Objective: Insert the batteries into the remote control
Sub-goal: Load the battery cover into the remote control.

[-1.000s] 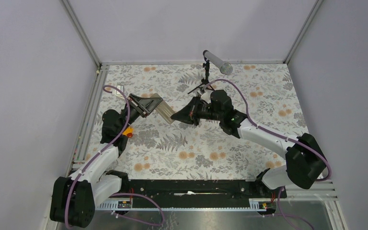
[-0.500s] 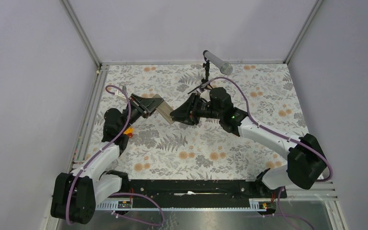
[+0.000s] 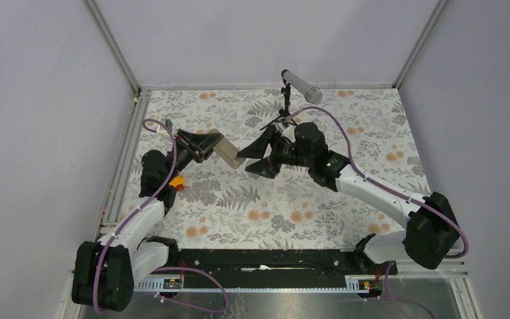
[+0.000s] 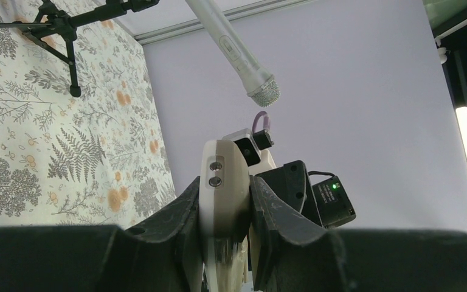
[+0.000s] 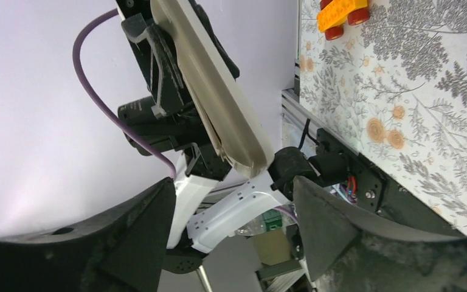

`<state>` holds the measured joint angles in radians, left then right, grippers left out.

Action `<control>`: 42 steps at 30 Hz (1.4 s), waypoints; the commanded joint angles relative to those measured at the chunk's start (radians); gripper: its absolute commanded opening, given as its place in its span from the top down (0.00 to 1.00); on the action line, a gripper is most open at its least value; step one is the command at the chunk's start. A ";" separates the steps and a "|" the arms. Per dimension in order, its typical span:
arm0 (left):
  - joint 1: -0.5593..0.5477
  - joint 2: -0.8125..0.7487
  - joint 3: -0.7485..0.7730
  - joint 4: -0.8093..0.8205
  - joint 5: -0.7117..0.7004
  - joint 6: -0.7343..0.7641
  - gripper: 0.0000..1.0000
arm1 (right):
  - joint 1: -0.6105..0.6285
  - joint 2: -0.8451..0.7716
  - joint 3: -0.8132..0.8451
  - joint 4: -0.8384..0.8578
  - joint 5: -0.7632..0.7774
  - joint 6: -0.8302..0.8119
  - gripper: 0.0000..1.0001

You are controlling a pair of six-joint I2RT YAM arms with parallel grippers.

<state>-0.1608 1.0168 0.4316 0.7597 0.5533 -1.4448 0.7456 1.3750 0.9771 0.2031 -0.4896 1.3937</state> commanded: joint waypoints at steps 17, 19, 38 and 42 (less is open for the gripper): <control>0.008 -0.090 0.053 0.012 0.065 -0.101 1.00 | 0.003 0.045 0.075 0.046 0.016 -0.169 0.36; 0.007 -0.093 0.060 0.006 0.070 -0.106 1.00 | 0.005 0.044 0.071 0.045 0.012 -0.177 0.36; 0.006 -0.090 0.128 -0.121 0.089 -0.047 1.00 | 0.015 0.052 0.031 0.251 -0.074 -0.184 0.21; 0.006 -0.089 0.141 -0.120 0.096 -0.055 1.00 | 0.026 0.075 0.050 0.209 -0.078 -0.218 0.36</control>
<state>-0.1562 0.9379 0.5091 0.5915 0.6262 -1.5005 0.7525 1.4269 0.9806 0.3946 -0.5262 1.2221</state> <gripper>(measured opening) 0.276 0.705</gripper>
